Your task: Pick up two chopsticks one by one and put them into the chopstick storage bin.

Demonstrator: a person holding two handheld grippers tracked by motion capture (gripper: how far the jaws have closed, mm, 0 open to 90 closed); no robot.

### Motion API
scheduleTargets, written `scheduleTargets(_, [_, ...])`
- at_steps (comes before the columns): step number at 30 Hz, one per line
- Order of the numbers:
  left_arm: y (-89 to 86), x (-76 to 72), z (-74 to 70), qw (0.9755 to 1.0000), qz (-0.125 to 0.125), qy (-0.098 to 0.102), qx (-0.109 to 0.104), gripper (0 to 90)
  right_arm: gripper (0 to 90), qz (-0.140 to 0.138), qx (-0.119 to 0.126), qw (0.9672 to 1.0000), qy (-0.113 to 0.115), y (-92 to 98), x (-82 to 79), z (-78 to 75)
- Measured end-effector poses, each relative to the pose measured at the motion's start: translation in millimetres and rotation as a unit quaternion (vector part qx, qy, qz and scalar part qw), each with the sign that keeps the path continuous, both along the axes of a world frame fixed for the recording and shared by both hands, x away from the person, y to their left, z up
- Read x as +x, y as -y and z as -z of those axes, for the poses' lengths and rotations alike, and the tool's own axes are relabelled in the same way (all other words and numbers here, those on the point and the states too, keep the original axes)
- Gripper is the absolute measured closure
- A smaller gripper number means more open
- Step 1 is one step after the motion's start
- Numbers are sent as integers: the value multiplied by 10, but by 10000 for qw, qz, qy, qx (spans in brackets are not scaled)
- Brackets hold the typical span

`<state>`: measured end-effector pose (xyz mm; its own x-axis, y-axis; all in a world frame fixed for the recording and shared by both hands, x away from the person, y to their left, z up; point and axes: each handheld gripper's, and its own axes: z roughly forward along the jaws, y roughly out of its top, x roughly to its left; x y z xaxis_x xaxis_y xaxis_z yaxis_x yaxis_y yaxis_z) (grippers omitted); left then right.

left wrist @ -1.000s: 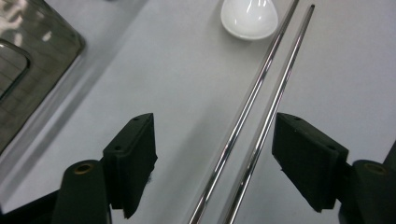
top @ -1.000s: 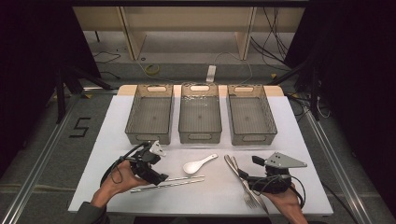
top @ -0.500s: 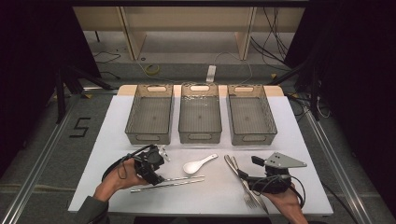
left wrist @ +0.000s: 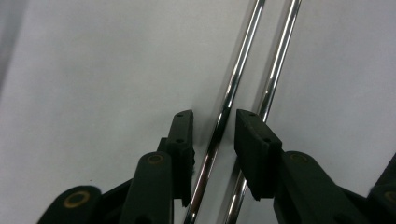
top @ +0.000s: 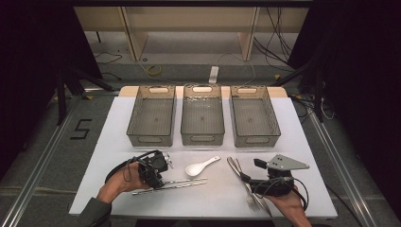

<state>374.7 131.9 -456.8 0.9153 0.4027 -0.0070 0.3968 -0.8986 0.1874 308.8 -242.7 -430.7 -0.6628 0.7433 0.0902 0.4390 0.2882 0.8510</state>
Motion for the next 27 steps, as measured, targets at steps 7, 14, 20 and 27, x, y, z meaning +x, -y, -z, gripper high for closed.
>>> scheduleTargets(7, [13, 8, 27, 9999, 84, -26, 78, 730, 271, 1, -21, 10000, -6, 0, 2, 1])
scheduleTargets(14, [66, -24, 25, 9993, 280, 33, 237, 784, 271, -14, -22, 10000, -2, 0, 8, 5])
scheduleTargets(20, [94, -45, 21, 9983, 466, 47, 346, 826, 271, -7, -33, 10000, -28, 4, 10, 6])
scheduleTargets(27, [105, -54, 23, 9974, 610, 101, 365, 839, 271, 24, -36, 10000, -40, 16, 17, 2])
